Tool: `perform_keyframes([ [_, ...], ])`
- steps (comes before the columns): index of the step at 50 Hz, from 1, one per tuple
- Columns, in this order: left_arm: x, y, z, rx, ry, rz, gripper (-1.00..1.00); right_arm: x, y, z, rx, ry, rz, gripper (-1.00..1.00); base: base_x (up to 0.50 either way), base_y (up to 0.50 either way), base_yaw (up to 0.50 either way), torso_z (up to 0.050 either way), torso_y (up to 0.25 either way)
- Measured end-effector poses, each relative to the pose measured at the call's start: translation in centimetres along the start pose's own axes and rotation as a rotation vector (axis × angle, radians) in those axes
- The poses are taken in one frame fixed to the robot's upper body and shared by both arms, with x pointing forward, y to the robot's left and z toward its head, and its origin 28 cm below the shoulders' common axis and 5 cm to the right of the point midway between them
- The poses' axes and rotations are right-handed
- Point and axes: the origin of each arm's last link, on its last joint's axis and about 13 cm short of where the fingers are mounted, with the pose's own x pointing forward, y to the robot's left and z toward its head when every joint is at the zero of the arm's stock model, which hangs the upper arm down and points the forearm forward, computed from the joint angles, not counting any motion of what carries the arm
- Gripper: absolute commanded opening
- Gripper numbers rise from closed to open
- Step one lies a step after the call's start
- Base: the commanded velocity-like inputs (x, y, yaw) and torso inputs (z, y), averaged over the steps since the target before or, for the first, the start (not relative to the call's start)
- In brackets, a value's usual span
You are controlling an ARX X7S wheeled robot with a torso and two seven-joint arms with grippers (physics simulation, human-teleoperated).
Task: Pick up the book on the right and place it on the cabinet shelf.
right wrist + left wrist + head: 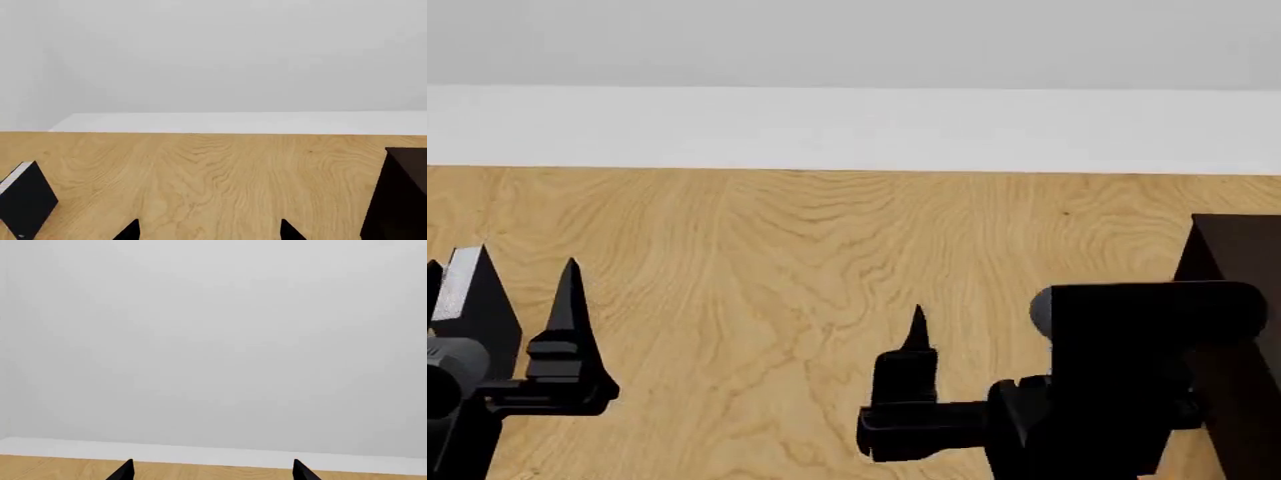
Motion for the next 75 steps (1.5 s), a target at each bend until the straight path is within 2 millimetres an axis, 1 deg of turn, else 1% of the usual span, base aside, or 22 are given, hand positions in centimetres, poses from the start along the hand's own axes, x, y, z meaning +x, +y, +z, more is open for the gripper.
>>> perform_keyframes([
  [7, -0.1, 0.1, 0.2, -0.004, -0.005, -0.002, 1.00, -1.5, 0.4, 1.8, -0.091, 0.115, 0.090, 1.00, 0.00, 0.00, 0.00, 0.000, 0.000],
  [15, -0.2, 0.2, 0.3, -0.008, -0.009, -0.002, 1.00, -3.3, 0.1, 3.6, -0.176, 0.217, 0.145, 1.00, 0.00, 0.00, 0.00, 0.000, 0.000],
  [23, -0.2, 0.3, 0.5, -0.012, -0.013, 0.001, 1.00, -4.6, -0.5, 4.9, -0.226, 0.315, 0.155, 1.00, 0.00, 0.00, 0.00, 0.000, 0.000],
  [27, -0.2, 0.4, 0.6, -0.014, -0.016, 0.003, 1.00, -5.0, -0.9, 5.1, -0.230, 0.373, 0.163, 1.00, 0.00, 0.00, 0.00, 0.000, 0.000],
  [36, -0.2, 0.5, 0.8, -0.017, -0.019, 0.004, 1.00, -5.5, -1.5, 4.4, -0.236, 0.496, 0.190, 1.00, 0.00, 0.00, 0.00, 0.000, 0.000],
  [50, -0.3, 0.5, 0.9, -0.018, -0.023, 0.001, 1.00, -6.4, -1.8, 2.3, -0.263, 0.634, 0.229, 1.00, 0.00, 0.00, 0.00, 0.000, 0.000],
  [65, -0.4, 0.4, 1.0, -0.017, -0.024, -0.008, 1.00, -7.4, -2.0, 0.2, -0.296, 0.741, 0.241, 1.00, 0.00, 0.00, 0.00, 0.000, 0.000],
  [75, -0.4, 0.4, 0.9, -0.017, -0.025, -0.010, 1.00, -8.1, -1.9, -0.4, -0.320, 0.785, 0.258, 1.00, 0.00, 0.00, 0.00, 0.000, 0.000],
])
